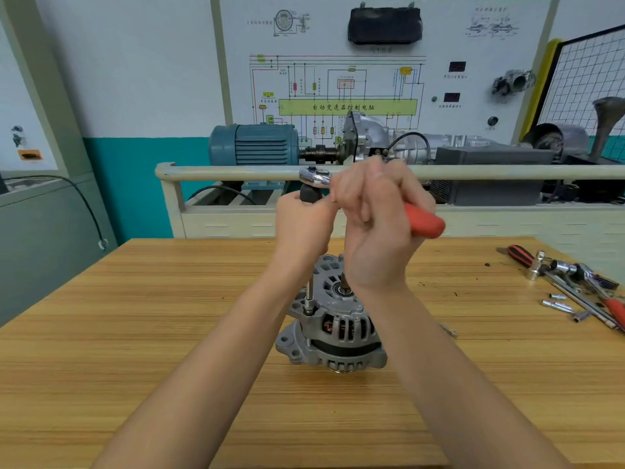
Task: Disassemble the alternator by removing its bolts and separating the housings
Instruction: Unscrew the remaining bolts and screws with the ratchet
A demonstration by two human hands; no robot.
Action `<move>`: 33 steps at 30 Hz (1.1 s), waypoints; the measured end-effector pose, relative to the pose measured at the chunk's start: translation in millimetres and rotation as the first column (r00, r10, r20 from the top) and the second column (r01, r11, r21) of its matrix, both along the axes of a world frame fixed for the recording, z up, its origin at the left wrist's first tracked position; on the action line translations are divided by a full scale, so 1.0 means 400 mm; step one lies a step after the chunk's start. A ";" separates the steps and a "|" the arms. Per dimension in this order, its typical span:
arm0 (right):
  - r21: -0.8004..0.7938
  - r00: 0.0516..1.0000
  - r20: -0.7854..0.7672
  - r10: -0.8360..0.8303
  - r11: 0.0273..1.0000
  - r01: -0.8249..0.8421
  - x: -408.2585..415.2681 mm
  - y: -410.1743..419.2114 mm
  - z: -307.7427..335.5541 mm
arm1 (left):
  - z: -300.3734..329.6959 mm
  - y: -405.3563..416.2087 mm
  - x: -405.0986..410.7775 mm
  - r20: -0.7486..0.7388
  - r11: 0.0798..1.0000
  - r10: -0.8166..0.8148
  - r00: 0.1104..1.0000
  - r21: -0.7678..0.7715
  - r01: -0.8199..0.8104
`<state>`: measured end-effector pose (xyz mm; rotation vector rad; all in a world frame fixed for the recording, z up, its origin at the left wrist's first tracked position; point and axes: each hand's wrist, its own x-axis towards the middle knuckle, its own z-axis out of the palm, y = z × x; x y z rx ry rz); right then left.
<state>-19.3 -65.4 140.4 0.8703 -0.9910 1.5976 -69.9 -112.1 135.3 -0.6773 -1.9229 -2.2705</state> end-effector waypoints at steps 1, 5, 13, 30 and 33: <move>0.043 0.996 -0.022 -0.090 0.995 0.091 0.001 -0.009 -0.003 | -0.001 0.002 0.001 -0.026 0.999 0.030 0.999 -0.012 -0.030; 0.012 0.998 -0.004 0.065 0.998 -0.065 -0.007 0.016 0.013 | -0.004 -0.010 -0.005 -0.003 0.994 -0.113 0.994 -0.004 0.113; -0.582 0.511 0.027 0.859 0.429 -0.691 -0.091 0.131 0.048 | 0.007 -0.043 -0.038 -0.033 0.897 -0.441 0.897 -0.053 0.439; 0.066 0.995 -0.044 -0.088 0.994 0.091 0.001 -0.007 0.003 | -0.001 0.000 0.010 -0.089 0.998 0.047 0.995 0.034 -0.044; -0.079 0.957 0.046 0.287 0.956 -0.283 -0.012 0.038 0.027 | -0.002 -0.018 -0.010 -0.058 0.996 -0.092 0.994 0.017 0.093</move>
